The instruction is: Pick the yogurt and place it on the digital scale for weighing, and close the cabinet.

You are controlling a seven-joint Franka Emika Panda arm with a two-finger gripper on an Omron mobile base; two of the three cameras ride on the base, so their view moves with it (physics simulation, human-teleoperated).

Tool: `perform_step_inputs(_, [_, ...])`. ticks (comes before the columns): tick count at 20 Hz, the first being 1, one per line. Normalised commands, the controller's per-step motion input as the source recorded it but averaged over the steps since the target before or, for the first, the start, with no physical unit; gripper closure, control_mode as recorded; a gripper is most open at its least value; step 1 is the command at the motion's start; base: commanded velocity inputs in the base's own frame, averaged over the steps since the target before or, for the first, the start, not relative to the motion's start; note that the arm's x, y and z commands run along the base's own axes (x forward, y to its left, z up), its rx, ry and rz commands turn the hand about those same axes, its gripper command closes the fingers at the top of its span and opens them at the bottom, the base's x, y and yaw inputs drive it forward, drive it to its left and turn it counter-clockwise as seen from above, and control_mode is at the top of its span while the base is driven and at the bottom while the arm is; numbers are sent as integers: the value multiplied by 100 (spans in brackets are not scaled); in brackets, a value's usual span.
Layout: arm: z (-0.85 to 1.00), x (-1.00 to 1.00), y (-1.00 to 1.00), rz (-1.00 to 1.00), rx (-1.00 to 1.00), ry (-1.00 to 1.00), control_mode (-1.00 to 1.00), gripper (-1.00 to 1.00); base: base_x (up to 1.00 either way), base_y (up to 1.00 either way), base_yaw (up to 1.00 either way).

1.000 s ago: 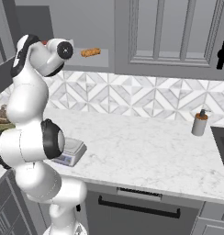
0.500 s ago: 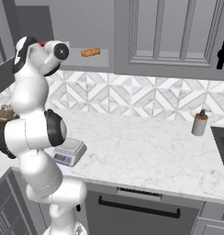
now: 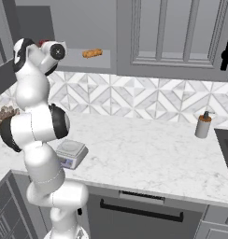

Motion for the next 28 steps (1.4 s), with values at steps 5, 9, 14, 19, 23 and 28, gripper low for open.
perform_step_inputs(5, [0, -15, 4, 0, 0, -1, -100, 100, 0, 0, 0])
perform_step_inputs(9, [0, -41, 0, 0, 0, -4, -100, 100, 0, 0, 0])
perform_step_inputs(14, [0, -75, 0, 0, 0, -9, -100, 100, 0, 0, 0])
perform_step_inputs(19, [0, -96, -7, 0, 0, -16, -100, 100, 0, 0, 0])
perform_step_inputs(23, [1, -100, -32, 0, 1, -12, -100, 100, 0, 0, 0])
perform_step_inputs(28, [5, -100, -55, 0, 4, -2, -100, 100, 0, 0, 0])
